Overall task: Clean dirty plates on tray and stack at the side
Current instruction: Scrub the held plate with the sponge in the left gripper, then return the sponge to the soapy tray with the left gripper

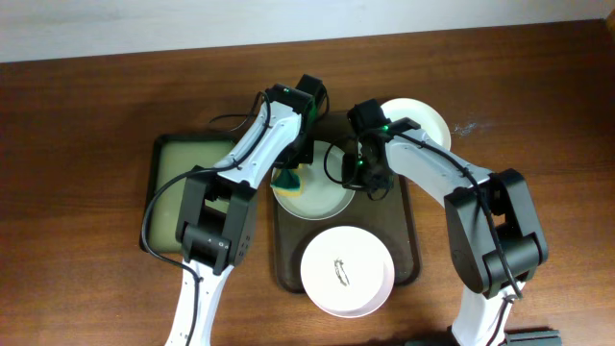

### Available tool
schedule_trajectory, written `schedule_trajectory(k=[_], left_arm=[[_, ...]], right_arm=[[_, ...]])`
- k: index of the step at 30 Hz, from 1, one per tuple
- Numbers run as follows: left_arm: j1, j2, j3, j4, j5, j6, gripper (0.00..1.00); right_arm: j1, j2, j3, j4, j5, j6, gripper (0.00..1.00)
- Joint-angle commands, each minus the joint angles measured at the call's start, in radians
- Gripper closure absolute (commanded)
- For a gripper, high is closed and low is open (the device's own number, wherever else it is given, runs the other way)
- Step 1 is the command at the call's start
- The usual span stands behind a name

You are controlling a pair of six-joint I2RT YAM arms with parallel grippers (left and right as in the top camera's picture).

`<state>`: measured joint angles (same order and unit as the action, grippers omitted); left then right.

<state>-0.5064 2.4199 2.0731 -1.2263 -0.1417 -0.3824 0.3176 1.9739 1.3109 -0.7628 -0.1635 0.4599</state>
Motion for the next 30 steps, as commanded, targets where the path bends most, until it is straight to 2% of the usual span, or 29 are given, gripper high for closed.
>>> schedule_trajectory(k=[1, 5, 8, 12, 13, 14, 16, 18, 19, 20, 24, 26, 28, 30], left_arm=[[0.021, -0.008, -0.027, 0.078, 0.321, 0.022, 1.0], [-0.045, -0.008, -0.151, 0.255, 0.697, 0.071, 1.0], [-0.09, -0.008, -0.165, 0.298, 0.772, 0.089, 1.0], [-0.096, -0.008, -0.165, 0.302, 0.774, 0.089, 1.0], [-0.088, -0.008, -0.165, 0.298, 0.729, 0.089, 1.0], [-0.072, -0.008, -0.165, 0.281, 0.617, 0.089, 1.0], [-0.028, -0.01, -0.162, 0.214, 0.261, 0.084, 1.0], [0.006, -0.042, -0.115, 0.118, -0.002, 0.034, 1.0], [0.009, -0.068, -0.102, 0.109, -0.051, 0.027, 1.0], [0.014, -0.119, -0.09, 0.109, -0.054, 0.01, 1.0], [0.072, -0.306, -0.088, 0.098, 0.091, 0.006, 1.0], [0.155, -0.402, -0.088, 0.045, 0.097, 0.027, 1.0], [0.309, -0.438, -0.095, -0.083, 0.071, 0.044, 1.0], [0.41, -0.436, -0.254, -0.048, 0.071, 0.044, 1.0]], right_arm=[[-0.01, -0.002, -0.008, -0.035, 0.071, -0.011, 0.96], [-0.01, -0.002, -0.008, -0.038, 0.071, -0.011, 0.96], [-0.01, -0.002, -0.008, -0.038, 0.071, -0.011, 0.96], [-0.01, -0.002, -0.008, -0.038, 0.071, -0.011, 0.96], [-0.01, -0.002, -0.008, -0.04, 0.071, -0.011, 0.96], [-0.01, -0.002, -0.008, -0.043, 0.071, -0.011, 0.96], [-0.01, -0.002, -0.008, -0.045, 0.071, -0.011, 0.96], [-0.01, -0.002, -0.008, -0.046, 0.071, -0.011, 0.96], [-0.01, -0.002, -0.008, -0.047, 0.071, -0.011, 0.96], [-0.01, -0.002, -0.008, -0.051, 0.071, -0.011, 0.96], [-0.01, -0.002, -0.008, -0.053, 0.071, -0.011, 0.96], [-0.01, -0.002, -0.008, -0.053, 0.071, -0.012, 0.96], [-0.01, -0.002, -0.008, -0.05, 0.07, -0.025, 0.96], [-0.01, -0.002, -0.008, -0.032, 0.07, -0.15, 0.96]])
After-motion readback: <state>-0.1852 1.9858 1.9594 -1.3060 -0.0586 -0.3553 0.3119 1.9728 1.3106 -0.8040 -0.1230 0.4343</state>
